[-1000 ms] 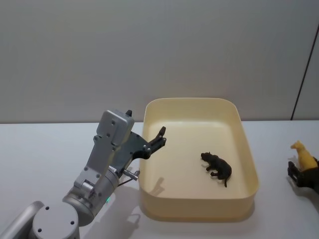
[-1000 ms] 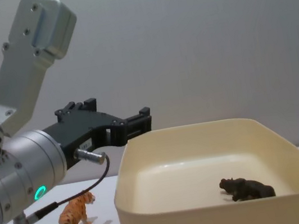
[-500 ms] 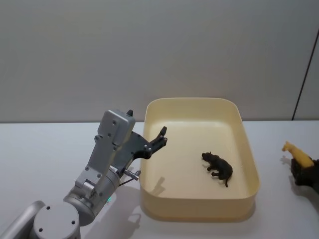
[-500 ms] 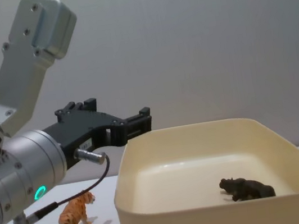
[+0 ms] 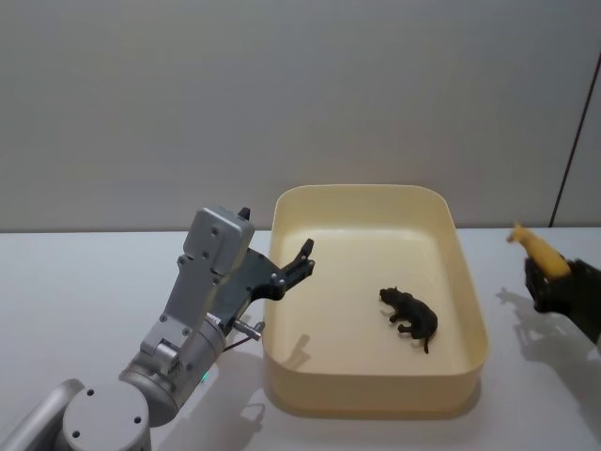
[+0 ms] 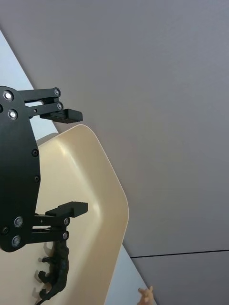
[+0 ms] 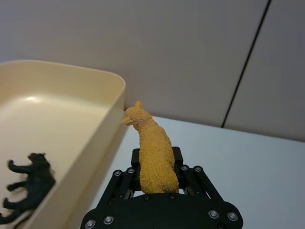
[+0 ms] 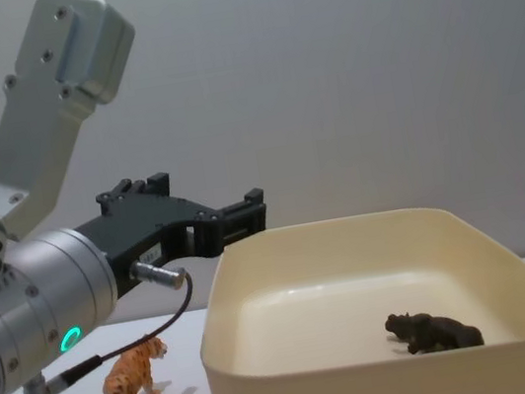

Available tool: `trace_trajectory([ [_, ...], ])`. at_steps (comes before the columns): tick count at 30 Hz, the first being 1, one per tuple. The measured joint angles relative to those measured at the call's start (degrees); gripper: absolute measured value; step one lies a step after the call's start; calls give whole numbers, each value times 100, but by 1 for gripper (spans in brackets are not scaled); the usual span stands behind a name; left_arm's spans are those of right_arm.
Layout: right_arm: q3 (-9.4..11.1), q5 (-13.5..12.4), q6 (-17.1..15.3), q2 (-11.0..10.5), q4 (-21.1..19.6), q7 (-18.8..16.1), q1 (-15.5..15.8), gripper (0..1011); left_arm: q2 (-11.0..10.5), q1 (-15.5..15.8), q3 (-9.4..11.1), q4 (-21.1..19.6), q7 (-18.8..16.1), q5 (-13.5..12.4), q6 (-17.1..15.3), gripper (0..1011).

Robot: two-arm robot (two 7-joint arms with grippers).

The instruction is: Pick up the toy alternately with two hands and place it into the central storage box.

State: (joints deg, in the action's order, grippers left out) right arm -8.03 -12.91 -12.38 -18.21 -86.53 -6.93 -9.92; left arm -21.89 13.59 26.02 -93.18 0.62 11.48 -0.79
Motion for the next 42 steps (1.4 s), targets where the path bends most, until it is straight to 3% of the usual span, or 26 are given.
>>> trace_trajectory([
  [11, -131, -150, -125, 180, -246, -521, -294, 330, 0, 0, 0, 0, 0, 0, 0, 1001],
  [24, -490, -138, -772, 626, -47, -1158, -849, 331, 0, 0, 0, 0, 0, 0, 0, 1002],
  [42, -696, -50, -1081, 876, 195, -1431, -1151, 874, 0, 0, 0, 0, 0, 0, 0, 1001],
])
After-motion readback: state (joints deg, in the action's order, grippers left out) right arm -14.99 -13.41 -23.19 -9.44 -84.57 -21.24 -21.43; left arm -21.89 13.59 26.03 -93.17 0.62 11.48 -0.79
